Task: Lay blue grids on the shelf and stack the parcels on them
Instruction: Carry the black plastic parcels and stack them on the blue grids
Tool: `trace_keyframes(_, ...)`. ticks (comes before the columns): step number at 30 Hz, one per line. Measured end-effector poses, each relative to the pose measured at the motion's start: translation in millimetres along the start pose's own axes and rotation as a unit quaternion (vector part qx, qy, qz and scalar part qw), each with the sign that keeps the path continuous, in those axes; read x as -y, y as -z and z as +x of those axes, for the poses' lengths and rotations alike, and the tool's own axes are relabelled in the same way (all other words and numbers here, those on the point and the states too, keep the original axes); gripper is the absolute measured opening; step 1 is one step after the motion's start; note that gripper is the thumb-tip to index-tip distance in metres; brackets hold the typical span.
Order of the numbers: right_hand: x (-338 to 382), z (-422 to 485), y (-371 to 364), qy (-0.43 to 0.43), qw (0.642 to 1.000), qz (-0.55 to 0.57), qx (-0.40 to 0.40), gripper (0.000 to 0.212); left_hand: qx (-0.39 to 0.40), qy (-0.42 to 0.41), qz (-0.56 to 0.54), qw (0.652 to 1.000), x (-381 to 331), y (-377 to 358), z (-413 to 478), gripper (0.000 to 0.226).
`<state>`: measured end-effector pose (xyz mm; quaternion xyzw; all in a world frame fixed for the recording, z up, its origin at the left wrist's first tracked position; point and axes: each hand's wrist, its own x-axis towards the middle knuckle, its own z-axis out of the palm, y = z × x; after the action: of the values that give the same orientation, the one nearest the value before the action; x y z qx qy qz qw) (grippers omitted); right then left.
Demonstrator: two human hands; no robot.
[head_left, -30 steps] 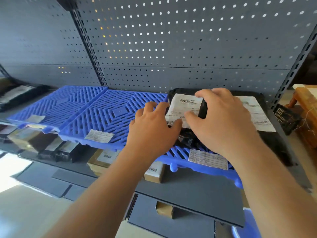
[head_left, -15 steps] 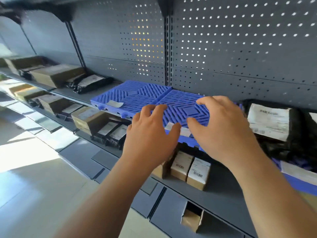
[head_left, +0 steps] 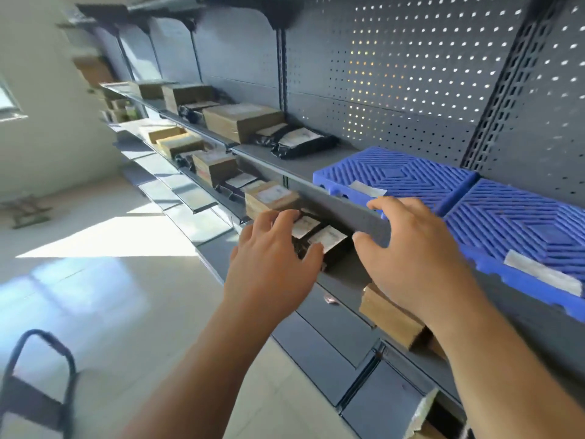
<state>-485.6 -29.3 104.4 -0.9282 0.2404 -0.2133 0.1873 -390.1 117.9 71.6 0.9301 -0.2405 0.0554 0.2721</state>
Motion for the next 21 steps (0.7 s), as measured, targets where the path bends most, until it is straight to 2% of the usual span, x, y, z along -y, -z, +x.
trace_keyframes(7, 28, 45, -54, 0.035, 0.997, 0.014, 0.061, 0.049, 0.013, 0.052, 0.014, 0.998, 52, 4, 32, 0.061)
trace_keyframes(16, 38, 132, -134, 0.065, 0.986, 0.044, 0.149, 0.037, 0.028, 0.096, 0.046, 0.994, 81, -13, 127, 0.06)
trace_keyframes(21, 28, 182, -175, 0.062, 0.978, 0.039, 0.197, 0.045, 0.039, 0.115, 0.055, 0.991, 91, -34, 182, 0.061)
